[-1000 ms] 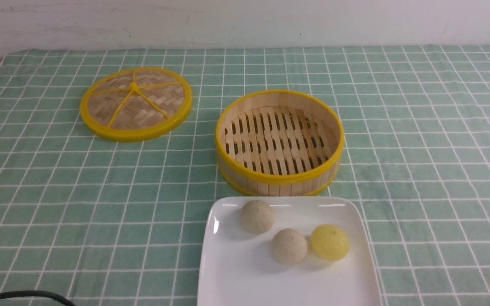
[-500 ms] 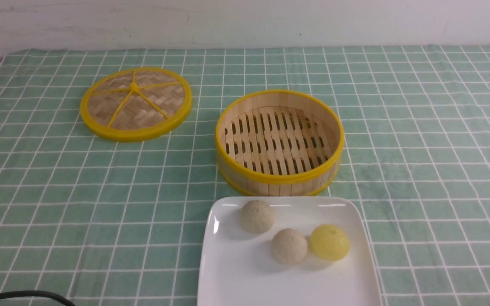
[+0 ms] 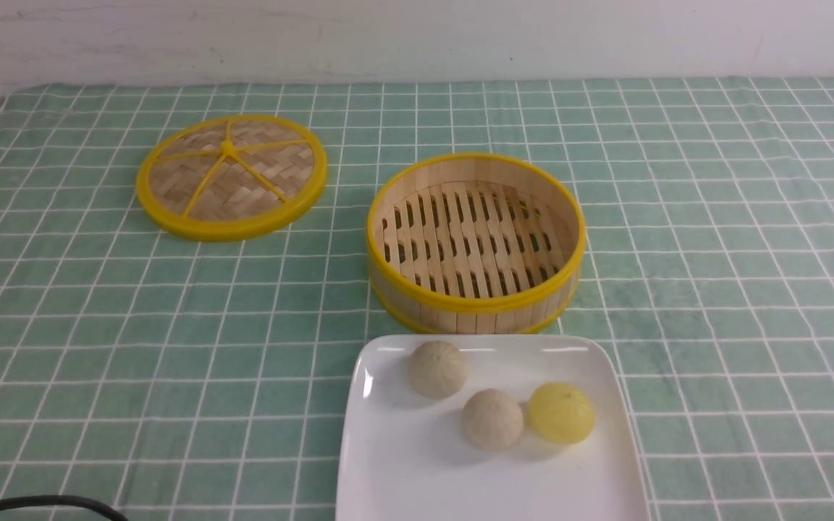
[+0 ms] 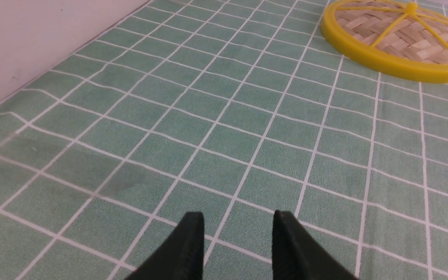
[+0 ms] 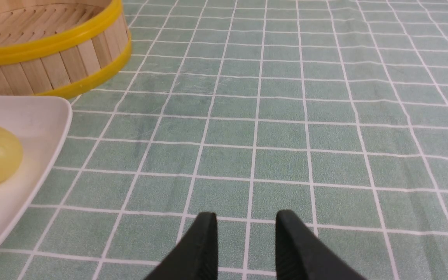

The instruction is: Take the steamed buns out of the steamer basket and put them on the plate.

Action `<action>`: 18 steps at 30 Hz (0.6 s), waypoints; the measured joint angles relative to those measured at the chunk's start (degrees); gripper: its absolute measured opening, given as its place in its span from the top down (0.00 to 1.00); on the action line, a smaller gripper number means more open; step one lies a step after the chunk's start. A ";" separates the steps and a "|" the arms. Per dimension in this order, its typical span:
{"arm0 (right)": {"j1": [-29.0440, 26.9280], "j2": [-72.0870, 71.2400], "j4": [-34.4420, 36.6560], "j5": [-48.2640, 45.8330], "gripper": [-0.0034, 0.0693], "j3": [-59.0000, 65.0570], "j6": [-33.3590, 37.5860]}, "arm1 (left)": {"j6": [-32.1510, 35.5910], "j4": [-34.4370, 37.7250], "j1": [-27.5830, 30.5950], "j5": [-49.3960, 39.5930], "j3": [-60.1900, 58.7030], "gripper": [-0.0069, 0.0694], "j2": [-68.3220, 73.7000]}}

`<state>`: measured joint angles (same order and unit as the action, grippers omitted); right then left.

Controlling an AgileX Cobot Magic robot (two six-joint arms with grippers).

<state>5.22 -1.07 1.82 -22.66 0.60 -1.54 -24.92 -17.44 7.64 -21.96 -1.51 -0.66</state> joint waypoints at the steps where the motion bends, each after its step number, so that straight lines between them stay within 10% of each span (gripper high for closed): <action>1: 0.00 0.00 0.00 0.00 0.62 0.00 0.00 | 0.31 0.00 0.00 0.00 0.00 0.54 0.00; 18: 0.00 0.00 -0.07 0.00 0.62 0.04 0.00 | 7.61 4.15 0.00 0.00 0.10 0.54 0.00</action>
<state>5.22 -1.07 1.75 -22.66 0.64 -1.54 -17.31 -13.30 7.64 -21.96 -1.41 -0.66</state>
